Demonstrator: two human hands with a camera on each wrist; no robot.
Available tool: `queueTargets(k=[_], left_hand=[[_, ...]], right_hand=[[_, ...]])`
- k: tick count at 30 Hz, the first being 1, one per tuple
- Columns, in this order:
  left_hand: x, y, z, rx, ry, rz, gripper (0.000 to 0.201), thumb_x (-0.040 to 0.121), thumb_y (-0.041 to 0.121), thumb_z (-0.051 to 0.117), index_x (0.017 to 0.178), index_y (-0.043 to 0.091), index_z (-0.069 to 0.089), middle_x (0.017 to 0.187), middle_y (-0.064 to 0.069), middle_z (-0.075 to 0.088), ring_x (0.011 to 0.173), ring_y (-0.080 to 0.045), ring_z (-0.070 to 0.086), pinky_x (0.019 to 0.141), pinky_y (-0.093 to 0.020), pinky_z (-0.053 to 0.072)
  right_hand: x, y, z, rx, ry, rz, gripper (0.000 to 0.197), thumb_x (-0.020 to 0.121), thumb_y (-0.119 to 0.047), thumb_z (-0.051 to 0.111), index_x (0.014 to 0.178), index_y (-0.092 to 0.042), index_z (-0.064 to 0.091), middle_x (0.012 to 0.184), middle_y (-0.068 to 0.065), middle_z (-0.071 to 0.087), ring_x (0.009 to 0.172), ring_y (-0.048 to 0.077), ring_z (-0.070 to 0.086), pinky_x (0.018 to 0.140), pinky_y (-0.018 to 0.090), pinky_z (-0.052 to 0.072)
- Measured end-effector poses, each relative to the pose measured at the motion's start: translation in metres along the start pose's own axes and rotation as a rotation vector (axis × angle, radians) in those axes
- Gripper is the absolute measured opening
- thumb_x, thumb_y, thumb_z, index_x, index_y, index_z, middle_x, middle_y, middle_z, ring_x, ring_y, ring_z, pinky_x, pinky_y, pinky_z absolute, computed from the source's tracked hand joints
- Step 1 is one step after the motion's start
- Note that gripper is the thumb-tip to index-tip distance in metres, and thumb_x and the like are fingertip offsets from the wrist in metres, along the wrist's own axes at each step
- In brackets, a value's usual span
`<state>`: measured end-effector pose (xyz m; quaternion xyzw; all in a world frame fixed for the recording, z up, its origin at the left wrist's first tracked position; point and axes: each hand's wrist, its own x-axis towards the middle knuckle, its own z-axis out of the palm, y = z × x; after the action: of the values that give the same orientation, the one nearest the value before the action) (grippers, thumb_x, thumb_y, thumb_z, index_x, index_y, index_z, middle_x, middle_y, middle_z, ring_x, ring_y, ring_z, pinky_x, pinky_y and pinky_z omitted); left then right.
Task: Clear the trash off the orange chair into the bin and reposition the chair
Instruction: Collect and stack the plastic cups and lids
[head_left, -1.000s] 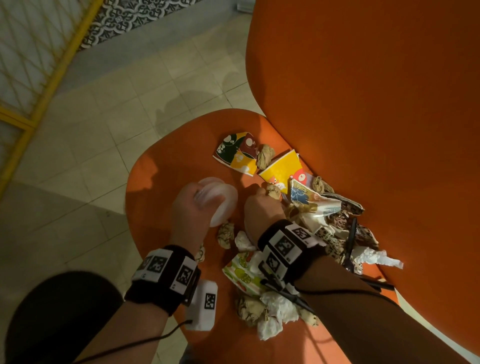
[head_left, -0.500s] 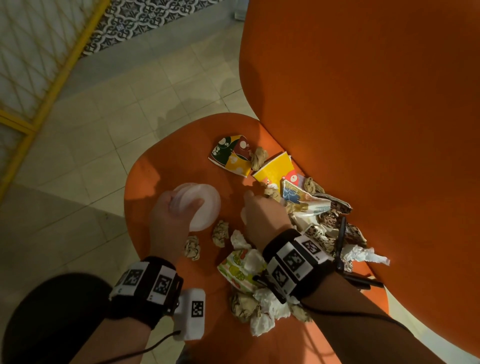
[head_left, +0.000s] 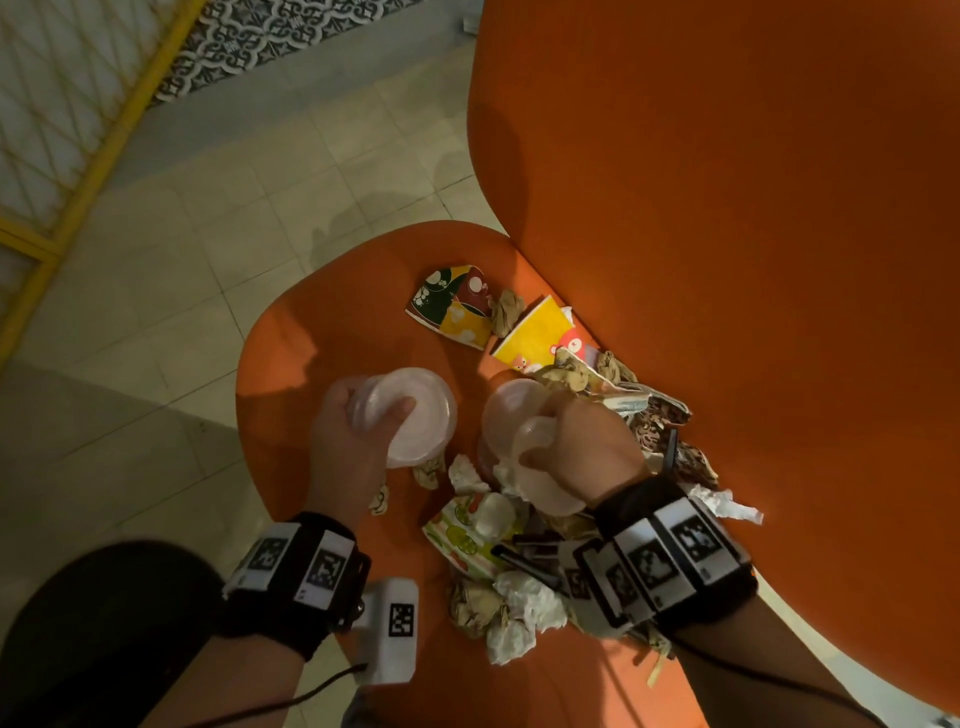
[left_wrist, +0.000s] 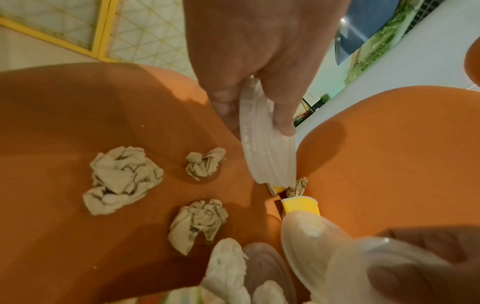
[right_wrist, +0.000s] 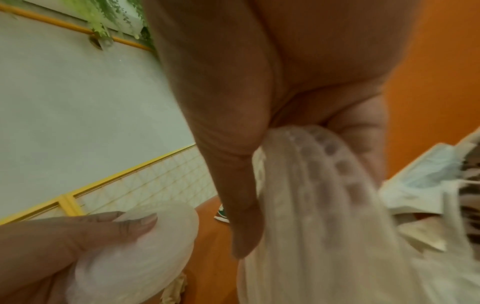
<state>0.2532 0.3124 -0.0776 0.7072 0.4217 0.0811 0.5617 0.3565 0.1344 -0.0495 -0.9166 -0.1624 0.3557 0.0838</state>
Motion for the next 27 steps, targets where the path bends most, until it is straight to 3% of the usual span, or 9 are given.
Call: queueTargets(k=[2, 4, 8, 11, 15, 18, 20, 23, 27], left_hand=[[0.003, 0.002, 0.004, -0.015, -0.057, -0.042, 0.051, 0.079, 0.017, 0.073, 0.124, 0.020, 0.050, 0.115, 0.006, 0.053, 0.106, -0.011, 0.051, 0.084, -0.022, 0.043], [0.007, 0.002, 0.009, 0.069, -0.153, -0.084, 0.056, 0.078, 0.018, 0.074, 0.128, 0.017, 0.049, 0.117, 0.005, 0.053, 0.107, -0.012, 0.053, 0.085, -0.025, 0.043], [0.014, -0.003, 0.019, 0.308, -0.439, -0.093, 0.045, 0.075, 0.018, 0.077, 0.116, 0.014, 0.058, 0.107, 0.002, 0.058, 0.098, -0.014, 0.055, 0.076, -0.024, 0.042], [0.015, -0.008, 0.025, 0.398, -0.556, -0.064, 0.046, 0.073, 0.022, 0.078, 0.114, 0.015, 0.059, 0.103, 0.005, 0.058, 0.098, -0.012, 0.054, 0.077, -0.022, 0.041], [0.013, -0.016, 0.037, 0.405, -0.705, -0.096, 0.033, 0.073, 0.022, 0.078, 0.099, 0.012, 0.061, 0.095, -0.001, 0.063, 0.092, -0.016, 0.059, 0.075, -0.026, 0.047], [0.011, -0.021, 0.049, 0.399, -0.736, -0.108, 0.024, 0.074, 0.020, 0.078, 0.081, 0.011, 0.057, 0.079, -0.002, 0.058, 0.075, -0.013, 0.055, 0.068, -0.026, 0.043], [0.011, -0.024, 0.056, 0.400, -0.746, -0.119, 0.034, 0.074, 0.022, 0.077, 0.066, 0.017, 0.044, 0.066, 0.004, 0.045, 0.063, -0.010, 0.044, 0.060, -0.023, 0.037], [0.009, -0.023, 0.064, 0.437, -0.743, -0.050, 0.040, 0.076, 0.021, 0.075, 0.060, 0.019, 0.039, 0.061, 0.007, 0.041, 0.059, -0.007, 0.041, 0.055, -0.018, 0.032], [0.011, -0.020, 0.068, 0.419, -0.740, -0.051, 0.038, 0.074, 0.019, 0.078, 0.061, 0.019, 0.041, 0.060, 0.008, 0.041, 0.055, -0.003, 0.038, 0.047, -0.010, 0.034]], right_hand=[[-0.002, 0.008, 0.001, 0.000, -0.016, 0.042, 0.031, 0.085, -0.037, 0.060, 0.110, -0.019, 0.061, 0.108, 0.005, 0.068, 0.099, 0.023, 0.064, 0.069, 0.023, 0.039], [-0.002, 0.011, -0.002, 0.044, 0.006, 0.098, 0.034, 0.083, -0.042, 0.063, 0.108, -0.019, 0.062, 0.107, 0.006, 0.069, 0.096, 0.023, 0.065, 0.069, 0.023, 0.042], [0.011, -0.001, -0.008, 0.288, 0.124, -0.004, 0.041, 0.081, -0.035, 0.070, 0.117, -0.018, 0.060, 0.112, 0.007, 0.066, 0.101, 0.024, 0.061, 0.075, 0.024, 0.042], [0.032, -0.010, -0.004, 0.117, 0.063, -0.115, 0.043, 0.082, -0.028, 0.069, 0.123, -0.020, 0.058, 0.129, 0.005, 0.055, 0.111, 0.022, 0.057, 0.083, 0.024, 0.040], [0.050, -0.005, 0.007, -0.029, 0.064, -0.113, 0.049, 0.079, -0.023, 0.068, 0.125, -0.017, 0.053, 0.139, 0.009, 0.040, 0.120, 0.025, 0.052, 0.099, 0.034, 0.046], [0.052, -0.004, 0.010, -0.046, 0.119, -0.152, 0.048, 0.076, -0.025, 0.069, 0.122, -0.018, 0.056, 0.137, 0.006, 0.046, 0.123, 0.024, 0.048, 0.101, 0.033, 0.043], [0.050, -0.005, 0.010, -0.049, 0.153, -0.195, 0.044, 0.078, -0.022, 0.069, 0.121, -0.015, 0.058, 0.131, 0.006, 0.054, 0.120, 0.025, 0.048, 0.101, 0.031, 0.038], [0.049, -0.008, 0.010, -0.039, 0.156, -0.263, 0.037, 0.081, -0.018, 0.066, 0.117, -0.009, 0.060, 0.123, 0.009, 0.059, 0.116, 0.025, 0.049, 0.097, 0.026, 0.032], [0.047, -0.004, 0.005, 0.128, 0.217, -0.190, 0.038, 0.080, -0.016, 0.068, 0.117, -0.013, 0.060, 0.120, 0.010, 0.058, 0.107, 0.025, 0.056, 0.088, 0.027, 0.041]])
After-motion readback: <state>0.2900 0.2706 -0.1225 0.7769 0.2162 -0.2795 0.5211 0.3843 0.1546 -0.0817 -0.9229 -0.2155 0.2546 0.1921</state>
